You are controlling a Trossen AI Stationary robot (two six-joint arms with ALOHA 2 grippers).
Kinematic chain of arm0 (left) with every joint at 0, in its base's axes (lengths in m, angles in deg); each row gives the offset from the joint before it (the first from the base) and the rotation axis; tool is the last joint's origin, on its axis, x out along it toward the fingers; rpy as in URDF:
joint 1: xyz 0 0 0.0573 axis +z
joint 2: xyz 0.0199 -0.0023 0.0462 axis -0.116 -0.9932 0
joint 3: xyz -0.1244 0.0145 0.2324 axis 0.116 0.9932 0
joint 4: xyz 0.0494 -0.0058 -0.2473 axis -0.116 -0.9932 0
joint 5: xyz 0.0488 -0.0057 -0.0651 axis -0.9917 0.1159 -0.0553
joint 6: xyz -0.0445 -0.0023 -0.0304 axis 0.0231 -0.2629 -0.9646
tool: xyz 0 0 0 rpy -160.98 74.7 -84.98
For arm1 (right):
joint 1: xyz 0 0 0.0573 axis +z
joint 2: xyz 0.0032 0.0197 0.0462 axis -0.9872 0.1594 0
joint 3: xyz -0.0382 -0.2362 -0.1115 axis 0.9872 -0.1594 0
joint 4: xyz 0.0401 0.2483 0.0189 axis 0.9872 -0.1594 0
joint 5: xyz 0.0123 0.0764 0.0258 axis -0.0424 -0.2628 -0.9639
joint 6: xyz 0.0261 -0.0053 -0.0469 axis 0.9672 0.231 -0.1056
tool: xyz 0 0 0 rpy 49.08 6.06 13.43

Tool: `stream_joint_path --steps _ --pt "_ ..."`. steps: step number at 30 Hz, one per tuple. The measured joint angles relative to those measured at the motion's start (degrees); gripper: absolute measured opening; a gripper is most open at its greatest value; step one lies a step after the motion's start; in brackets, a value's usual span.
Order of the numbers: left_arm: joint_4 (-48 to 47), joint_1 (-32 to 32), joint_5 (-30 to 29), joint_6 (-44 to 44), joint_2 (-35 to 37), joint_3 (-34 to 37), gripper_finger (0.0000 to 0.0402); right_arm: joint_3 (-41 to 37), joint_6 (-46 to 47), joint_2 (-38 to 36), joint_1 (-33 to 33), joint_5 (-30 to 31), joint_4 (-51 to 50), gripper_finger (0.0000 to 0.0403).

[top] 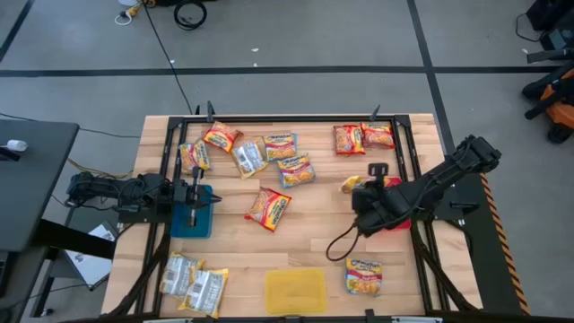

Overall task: Sort Maruchan noodles
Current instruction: Put the yellow noodle pack into the red bin

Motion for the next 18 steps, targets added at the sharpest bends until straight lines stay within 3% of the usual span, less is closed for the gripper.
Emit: stream_joint_path --steps 10,18 --pt "-0.14 0.02 -0.01 0.0 0.0 -0.01 0.0025 -4.53 4.15 -7.25 1.74 -4.78 -2.02 0.0003" --pt "0.21 0.01 0.01 -0.01 0.0 -0.02 0.0025 -10.97 5.29 -13.99 1.46 -5.15 -1.8 0.0003"
